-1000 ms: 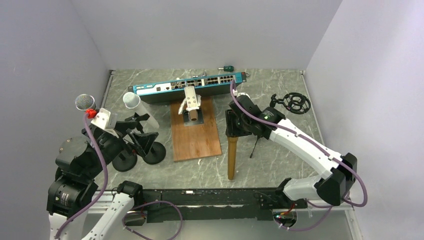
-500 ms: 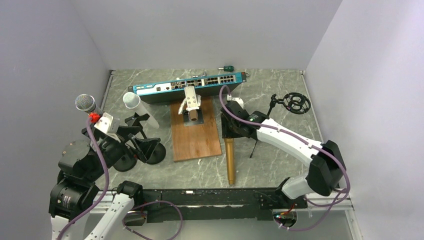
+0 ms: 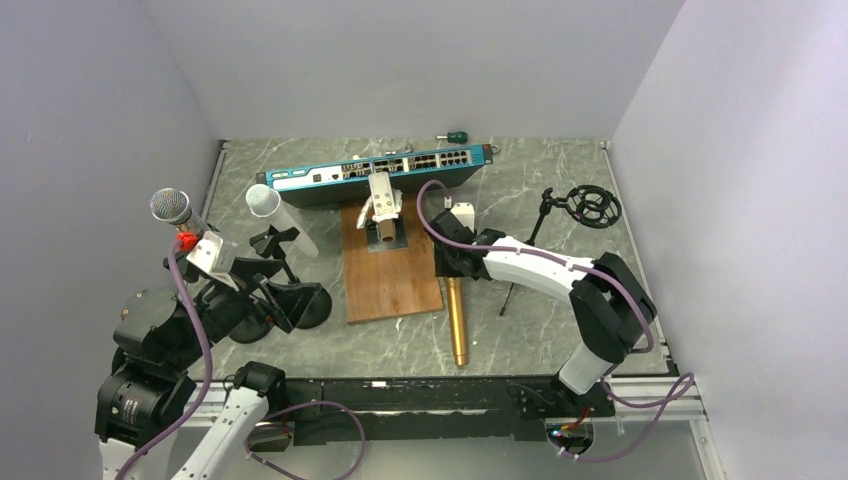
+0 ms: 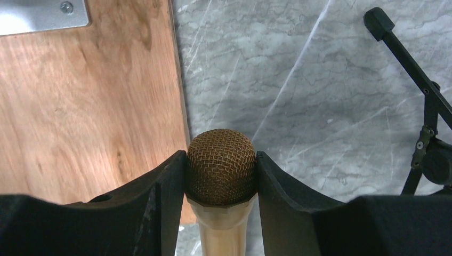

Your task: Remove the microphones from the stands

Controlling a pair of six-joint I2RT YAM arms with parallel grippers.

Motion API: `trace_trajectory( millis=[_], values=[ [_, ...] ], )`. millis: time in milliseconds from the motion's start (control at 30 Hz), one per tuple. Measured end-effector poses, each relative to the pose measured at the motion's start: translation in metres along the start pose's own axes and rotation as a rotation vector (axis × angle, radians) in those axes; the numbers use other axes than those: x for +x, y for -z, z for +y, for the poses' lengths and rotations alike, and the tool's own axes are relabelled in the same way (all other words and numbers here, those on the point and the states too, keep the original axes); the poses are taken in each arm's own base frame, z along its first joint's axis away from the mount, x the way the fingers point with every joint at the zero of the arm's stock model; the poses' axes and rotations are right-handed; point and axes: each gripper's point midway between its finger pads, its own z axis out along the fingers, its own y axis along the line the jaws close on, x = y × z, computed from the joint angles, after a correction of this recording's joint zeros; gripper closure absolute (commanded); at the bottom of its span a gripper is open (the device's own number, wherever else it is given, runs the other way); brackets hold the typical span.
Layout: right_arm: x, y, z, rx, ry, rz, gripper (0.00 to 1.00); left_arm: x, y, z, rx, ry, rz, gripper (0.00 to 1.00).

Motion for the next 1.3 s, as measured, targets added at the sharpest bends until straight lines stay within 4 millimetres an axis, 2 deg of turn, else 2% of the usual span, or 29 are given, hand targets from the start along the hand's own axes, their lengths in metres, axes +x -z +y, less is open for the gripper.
trace_trajectory(
  millis=[233,367,567,733,833,900,967,1100,1200,1300],
  values=[
    [0.008,-0.02,-0.001,0.041,0.009,0.008,1.0,0.006,0.001,0.001,-0.002,0.01,0.024,0.01],
    [0.017,-0.028,-0.001,0.062,0.031,0.024,0.84,0.007,0.001,-0.001,0.004,0.017,0.027,0.01],
    [0.018,-0.027,0.003,0.056,0.038,0.021,0.59,0.018,-0.005,0.0,0.019,0.053,0.059,0.01],
    [0.018,-0.026,0.003,0.052,0.046,0.021,0.45,0.02,-0.006,-0.003,0.034,0.071,0.066,0.01],
    [0.014,-0.018,0.005,0.037,0.062,0.012,0.34,0.018,-0.006,-0.005,0.048,0.074,0.06,0.01],
    [0.005,-0.007,0.008,0.02,0.072,-0.004,0.29,0.018,-0.008,-0.009,0.07,0.081,0.056,0.01],
    [-0.014,0.011,0.016,-0.018,0.069,-0.043,0.16,0.019,-0.011,-0.015,0.109,0.096,0.058,0.01],
    [-0.05,0.055,0.032,-0.109,0.062,-0.137,0.13,0.021,-0.016,-0.028,0.201,0.142,0.066,0.01],
    [-0.071,0.101,0.041,-0.213,0.059,-0.223,0.13,0.021,-0.019,-0.039,0.277,0.176,0.064,0.01],
    [-0.088,0.159,0.041,-0.336,0.043,-0.325,0.13,0.017,-0.021,-0.049,0.343,0.2,0.05,0.01]
  ],
)
